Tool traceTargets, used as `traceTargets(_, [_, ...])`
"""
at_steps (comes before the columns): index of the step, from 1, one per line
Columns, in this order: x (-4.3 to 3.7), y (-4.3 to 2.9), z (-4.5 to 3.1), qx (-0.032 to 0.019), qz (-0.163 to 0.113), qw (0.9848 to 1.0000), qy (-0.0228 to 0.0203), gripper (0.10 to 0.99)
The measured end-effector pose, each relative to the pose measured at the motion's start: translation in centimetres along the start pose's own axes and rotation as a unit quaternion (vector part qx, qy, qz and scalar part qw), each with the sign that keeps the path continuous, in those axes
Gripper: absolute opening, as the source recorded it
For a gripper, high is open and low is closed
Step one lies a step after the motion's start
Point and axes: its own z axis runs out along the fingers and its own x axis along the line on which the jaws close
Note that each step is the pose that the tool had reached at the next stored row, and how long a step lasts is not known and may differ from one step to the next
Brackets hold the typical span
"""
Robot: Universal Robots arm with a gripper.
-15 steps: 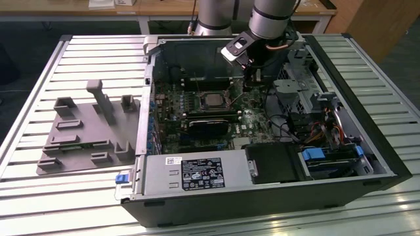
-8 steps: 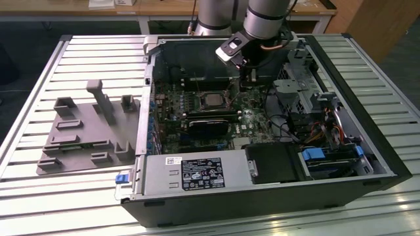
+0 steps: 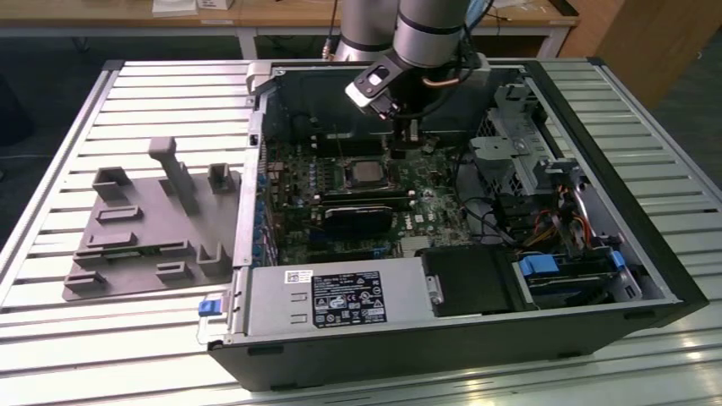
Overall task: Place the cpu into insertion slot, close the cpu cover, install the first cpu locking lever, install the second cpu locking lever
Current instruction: 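Close the cpu cover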
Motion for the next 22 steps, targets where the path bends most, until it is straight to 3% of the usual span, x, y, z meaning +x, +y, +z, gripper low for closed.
traceTargets(5, [-0.03,-0.64,0.03,-0.0041,0.000,1.0000,0.0003,0.102])
traceTargets(16, [-0.21,-3.45,0.24,-0.0281,0.000,0.9996,0.0019,0.102])
traceTargets(22, [-0.26,-4.15,0.41,-0.0327,-0.005,0.9994,0.0021,0.102])
